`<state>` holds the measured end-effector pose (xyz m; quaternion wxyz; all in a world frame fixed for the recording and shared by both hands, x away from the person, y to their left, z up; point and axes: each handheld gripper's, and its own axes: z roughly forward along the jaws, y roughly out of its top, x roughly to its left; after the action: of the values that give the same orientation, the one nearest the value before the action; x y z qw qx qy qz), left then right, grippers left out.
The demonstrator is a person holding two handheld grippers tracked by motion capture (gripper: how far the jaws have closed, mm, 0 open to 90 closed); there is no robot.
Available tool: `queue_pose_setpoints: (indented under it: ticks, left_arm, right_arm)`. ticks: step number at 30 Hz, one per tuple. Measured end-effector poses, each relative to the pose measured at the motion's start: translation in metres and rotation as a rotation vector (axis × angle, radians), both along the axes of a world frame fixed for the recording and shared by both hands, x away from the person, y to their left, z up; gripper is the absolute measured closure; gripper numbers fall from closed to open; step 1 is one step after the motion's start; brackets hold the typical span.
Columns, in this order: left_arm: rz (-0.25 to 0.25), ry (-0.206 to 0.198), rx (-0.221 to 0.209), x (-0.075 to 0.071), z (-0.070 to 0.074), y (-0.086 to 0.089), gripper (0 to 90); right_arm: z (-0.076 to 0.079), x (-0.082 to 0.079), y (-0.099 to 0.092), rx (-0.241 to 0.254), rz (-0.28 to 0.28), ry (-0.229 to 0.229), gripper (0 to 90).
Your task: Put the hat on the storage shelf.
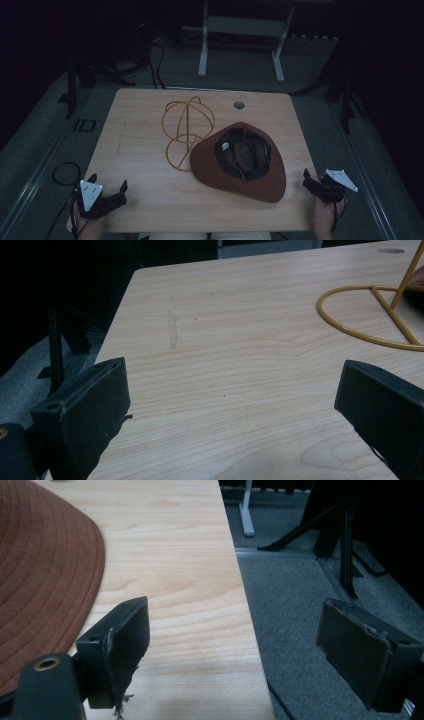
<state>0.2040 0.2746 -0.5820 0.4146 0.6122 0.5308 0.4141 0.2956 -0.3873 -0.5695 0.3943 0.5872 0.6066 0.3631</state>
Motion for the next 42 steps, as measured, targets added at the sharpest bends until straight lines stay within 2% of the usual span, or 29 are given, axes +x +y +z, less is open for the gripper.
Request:
queue_pose_setpoints:
  ticks: [7, 9, 12, 13, 15, 17, 18, 19, 23, 24, 26, 27, 29, 30, 32, 33, 34, 35, 36, 37, 39, 42]
  left_arm:
    - [-0.009, 0.009, 0.021, 0.001, -0.001, -0.003, 1.9]
    - [-0.011, 0.013, 0.034, 0.001, 0.0, -0.004, 1.9]
    - [-0.024, 0.018, 0.045, 0.002, -0.001, -0.006, 1.9]
    - [-0.03, 0.019, 0.045, 0.002, -0.001, -0.006, 1.9]
    - [-0.027, 0.019, 0.041, 0.002, -0.001, -0.006, 1.9]
    - [-0.03, 0.029, 0.043, 0.002, -0.001, -0.006, 1.9]
    - [-0.031, 0.034, 0.051, 0.002, -0.001, -0.007, 1.9]
    - [-0.039, 0.041, 0.074, 0.003, -0.001, -0.009, 1.9]
    - [-0.046, 0.038, 0.063, 0.002, 0.0, -0.009, 1.9]
    - [-0.047, 0.039, 0.059, 0.002, 0.0, -0.009, 1.9]
    - [-0.043, 0.043, 0.054, 0.002, 0.0, -0.008, 1.9]
    - [-0.045, 0.041, 0.05, 0.001, 0.0, -0.008, 1.9]
    - [-0.044, 0.042, 0.056, 0.001, 0.0, -0.008, 1.9]
    - [-0.052, 0.037, 0.051, 0.001, 0.001, -0.008, 1.9]
    - [-0.047, 0.039, 0.054, 0.001, 0.001, -0.009, 1.9]
    - [-0.052, 0.037, 0.048, 0.001, 0.0, -0.009, 1.9]
    - [-0.055, 0.032, 0.031, 0.001, 0.001, -0.009, 1.9]
    - [-0.055, 0.032, 0.031, 0.001, 0.001, -0.009, 1.9]
    - [-0.061, 0.021, -0.002, 0.001, 0.001, -0.009, 1.9]
    - [-0.061, 0.021, -0.002, 0.001, 0.001, -0.009, 1.9]
    - [-0.069, 0.023, -0.013, 0.002, 0.001, -0.01, 1.9]
    - [-0.071, 0.054, 0.032, 0.002, 0.001, -0.012, 1.9]
  right_arm:
    - [0.0, 0.001, 0.001, 0.009, 0.025, 0.022, 13.8]
    - [0.001, 0.002, 0.002, 0.012, 0.05, 0.049, 13.8]
    - [0.004, 0.002, 0.004, 0.015, 0.06, 0.063, 13.8]
    - [0.01, 0.001, 0.007, 0.033, 0.08, 0.066, 13.8]
    - [0.012, 0.001, 0.008, 0.029, 0.081, 0.061, 13.7]
    - [0.021, 0.0, 0.016, 0.017, 0.095, 0.059, 13.6]
    - [0.021, 0.0, 0.016, 0.017, 0.095, 0.059, 13.6]
    - [0.029, 0.001, 0.021, 0.025, 0.111, 0.064, 13.6]
    - [0.04, 0.002, 0.028, 0.028, 0.159, 0.061, 14.2]
    - [0.05, 0.003, 0.033, 0.022, 0.173, 0.047, 14.2]
    - [0.053, 0.003, 0.035, 0.03, 0.185, 0.041, 15.5]
    - [0.062, 0.008, 0.041, 0.04, 0.227, 0.06, 15.4]
    - [0.065, 0.009, 0.042, 0.049, 0.243, 0.061, 15.7]
    - [0.073, 0.014, 0.05, 0.055, 0.276, 0.058, 15.7]
    - [0.079, 0.017, 0.056, 0.054, 0.298, 0.046, 15.7]
    - [0.079, 0.017, 0.056, 0.054, 0.298, 0.046, 15.7]
    - [0.085, 0.022, 0.064, 0.056, 0.333, 0.057, 15.6]
    - [0.085, 0.022, 0.064, 0.056, 0.333, 0.057, 15.6]
    - [0.089, 0.027, 0.07, 0.067, 0.361, 0.071, 15.6]
    - [0.089, 0.027, 0.07, 0.067, 0.361, 0.071, 15.6]
    - [0.092, 0.035, 0.078, 0.084, 0.391, 0.108, 14.2]
    - [0.095, 0.045, 0.09, 0.09, 0.413, 0.12, 12.1]
